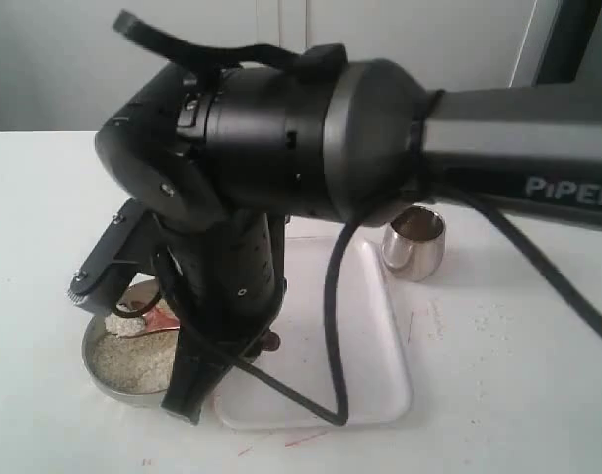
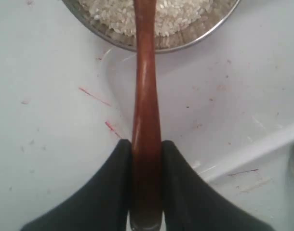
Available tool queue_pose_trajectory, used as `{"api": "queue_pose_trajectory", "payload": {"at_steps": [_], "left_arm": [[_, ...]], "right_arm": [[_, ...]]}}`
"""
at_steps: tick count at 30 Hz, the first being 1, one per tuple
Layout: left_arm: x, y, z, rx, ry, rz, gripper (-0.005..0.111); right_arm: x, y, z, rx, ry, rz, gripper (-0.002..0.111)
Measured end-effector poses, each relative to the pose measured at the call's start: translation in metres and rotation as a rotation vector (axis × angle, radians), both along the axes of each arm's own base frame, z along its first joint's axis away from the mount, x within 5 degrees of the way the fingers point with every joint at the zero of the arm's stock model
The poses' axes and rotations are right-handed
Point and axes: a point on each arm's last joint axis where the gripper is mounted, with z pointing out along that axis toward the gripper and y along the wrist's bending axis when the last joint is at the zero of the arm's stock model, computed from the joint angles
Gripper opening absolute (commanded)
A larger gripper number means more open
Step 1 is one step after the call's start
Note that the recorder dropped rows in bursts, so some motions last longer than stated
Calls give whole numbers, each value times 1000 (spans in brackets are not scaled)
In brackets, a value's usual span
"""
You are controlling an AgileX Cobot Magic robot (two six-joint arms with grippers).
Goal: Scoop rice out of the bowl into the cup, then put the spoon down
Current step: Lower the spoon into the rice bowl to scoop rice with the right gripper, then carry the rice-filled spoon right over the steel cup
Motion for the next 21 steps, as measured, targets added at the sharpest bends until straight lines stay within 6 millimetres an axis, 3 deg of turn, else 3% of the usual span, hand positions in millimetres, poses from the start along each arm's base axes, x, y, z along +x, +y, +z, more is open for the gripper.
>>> {"api": "queue_pose_trajectory", "payload": {"at_steps": [5, 11, 14, 21], "left_arm": [[0, 0, 0, 0, 0, 0, 14], [0, 0, 0, 0, 0, 0, 14], [0, 0, 0, 0, 0, 0, 14], [0, 0, 0, 0, 0, 0, 14]], "right_arm": [[-1, -8, 9, 39, 2, -4, 0], [-4, -7, -13, 80, 8, 9, 0], [-5, -8, -14, 84, 11, 8, 0], [-17, -23, 14, 89, 7, 13, 0]]}}
